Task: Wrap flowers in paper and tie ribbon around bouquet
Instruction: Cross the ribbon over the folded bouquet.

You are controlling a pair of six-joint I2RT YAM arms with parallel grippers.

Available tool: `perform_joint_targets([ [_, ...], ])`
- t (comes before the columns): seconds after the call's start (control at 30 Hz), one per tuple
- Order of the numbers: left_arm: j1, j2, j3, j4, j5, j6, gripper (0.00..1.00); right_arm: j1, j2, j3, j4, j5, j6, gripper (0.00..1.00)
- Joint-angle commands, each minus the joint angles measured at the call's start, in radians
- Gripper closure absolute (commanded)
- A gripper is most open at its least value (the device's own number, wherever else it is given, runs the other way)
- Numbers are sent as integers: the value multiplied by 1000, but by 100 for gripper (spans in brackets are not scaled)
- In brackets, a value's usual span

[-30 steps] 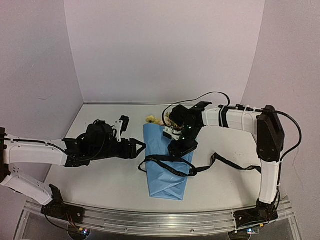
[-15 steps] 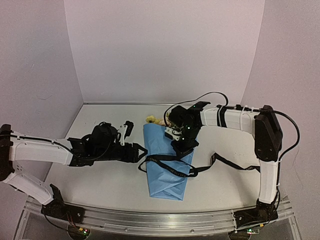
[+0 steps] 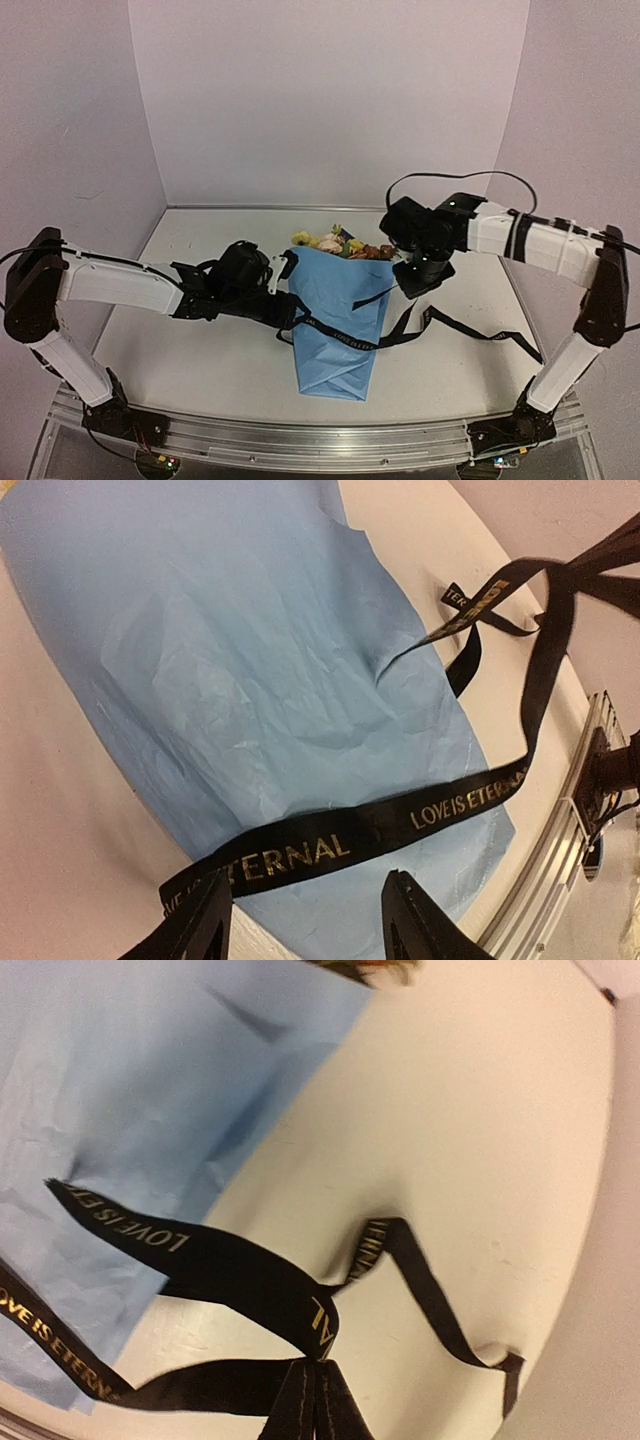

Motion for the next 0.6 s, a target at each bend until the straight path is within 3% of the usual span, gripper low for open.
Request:
perform_joint_targets([
  [0.0, 5, 48, 96, -67, 38, 88, 50, -3, -185, -149, -106, 334, 183, 100],
  [0.13, 4, 84, 125, -63, 83, 106, 54, -5, -299, -268, -215, 459, 385, 100],
  [0.4, 2, 118, 122, -27, 133, 101, 59, -3, -446, -514, -273, 437, 845, 100],
  [0.57, 2, 115, 119, -13, 126, 94, 59, -2, -380, -546, -214, 345, 913, 96],
])
